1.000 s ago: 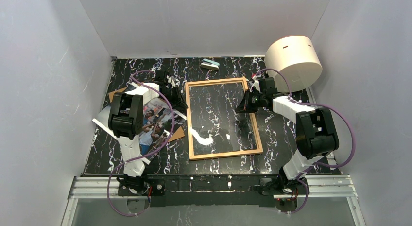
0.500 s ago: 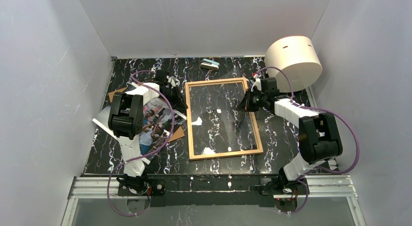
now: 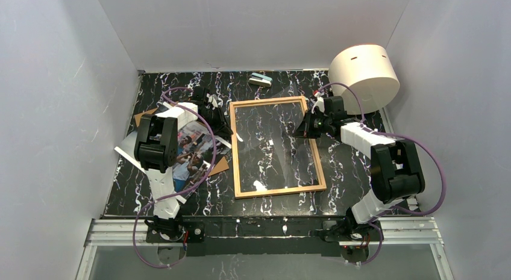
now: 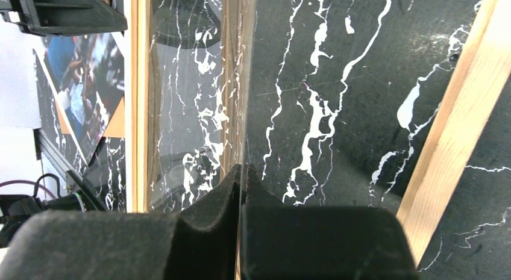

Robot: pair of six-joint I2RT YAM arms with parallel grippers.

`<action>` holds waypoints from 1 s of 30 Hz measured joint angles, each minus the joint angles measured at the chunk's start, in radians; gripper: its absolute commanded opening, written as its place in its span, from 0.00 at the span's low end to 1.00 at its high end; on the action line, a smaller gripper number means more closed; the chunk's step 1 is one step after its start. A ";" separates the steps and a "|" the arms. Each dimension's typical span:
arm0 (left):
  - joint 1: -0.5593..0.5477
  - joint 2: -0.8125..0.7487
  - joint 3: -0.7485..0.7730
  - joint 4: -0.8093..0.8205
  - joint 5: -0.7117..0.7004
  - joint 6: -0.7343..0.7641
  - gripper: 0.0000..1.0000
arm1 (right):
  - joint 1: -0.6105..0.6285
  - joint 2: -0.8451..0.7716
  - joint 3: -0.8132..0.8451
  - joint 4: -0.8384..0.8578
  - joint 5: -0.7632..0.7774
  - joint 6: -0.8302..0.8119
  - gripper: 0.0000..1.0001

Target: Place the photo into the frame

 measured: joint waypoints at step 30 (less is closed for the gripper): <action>0.001 0.013 0.018 -0.014 0.015 0.018 0.17 | -0.021 0.056 -0.022 0.119 -0.289 0.200 0.08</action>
